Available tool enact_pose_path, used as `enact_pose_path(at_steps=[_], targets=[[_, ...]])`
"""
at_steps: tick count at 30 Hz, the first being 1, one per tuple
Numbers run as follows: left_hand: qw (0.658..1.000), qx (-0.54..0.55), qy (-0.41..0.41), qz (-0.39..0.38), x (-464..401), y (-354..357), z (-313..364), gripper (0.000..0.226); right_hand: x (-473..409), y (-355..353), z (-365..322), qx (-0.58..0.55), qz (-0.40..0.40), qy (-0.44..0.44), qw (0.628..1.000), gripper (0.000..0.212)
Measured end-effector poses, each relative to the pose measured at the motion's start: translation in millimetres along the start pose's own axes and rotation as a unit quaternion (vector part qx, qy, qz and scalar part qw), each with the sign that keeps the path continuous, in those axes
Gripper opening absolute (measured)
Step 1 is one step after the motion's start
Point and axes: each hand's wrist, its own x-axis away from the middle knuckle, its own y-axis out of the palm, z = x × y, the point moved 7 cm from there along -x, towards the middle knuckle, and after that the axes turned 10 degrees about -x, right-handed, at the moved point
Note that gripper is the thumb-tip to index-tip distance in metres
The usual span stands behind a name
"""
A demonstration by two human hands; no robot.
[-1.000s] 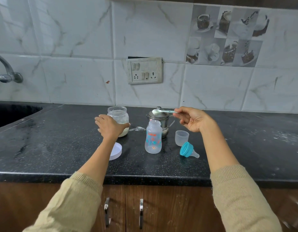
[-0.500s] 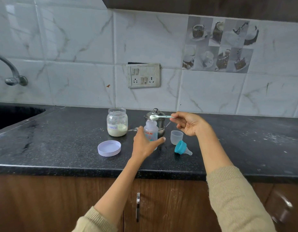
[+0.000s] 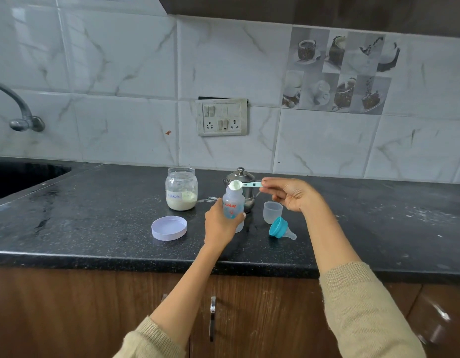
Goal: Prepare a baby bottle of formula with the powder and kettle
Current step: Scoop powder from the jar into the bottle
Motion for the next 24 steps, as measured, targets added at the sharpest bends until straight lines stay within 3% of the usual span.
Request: enact_pose_path(at_steps=[7,14,17,24], targets=[[1.0,-0.004,-0.001,-0.005,-0.8,1.6,-0.6,0.04,5.4,3.2,-18.8,0.15,0.005,-0.111,0.982,0.02],[1.0,-0.002,-0.005,-0.004,-1.6,2.7,-0.9,0.04,23.7,24.3,-41.3,0.405,0.021,-0.247,0.88,0.019],[1.0,0.003,-0.006,0.002,-1.8,3.1,-1.8,0.039,27.8,31.2,-42.6,0.45,0.012,-0.27,0.851,0.017],[1.0,0.003,-0.003,0.005,-2.2,4.3,-3.1,0.04,30.1,35.1,-41.6,0.473,0.017,-0.3,0.828,0.015]])
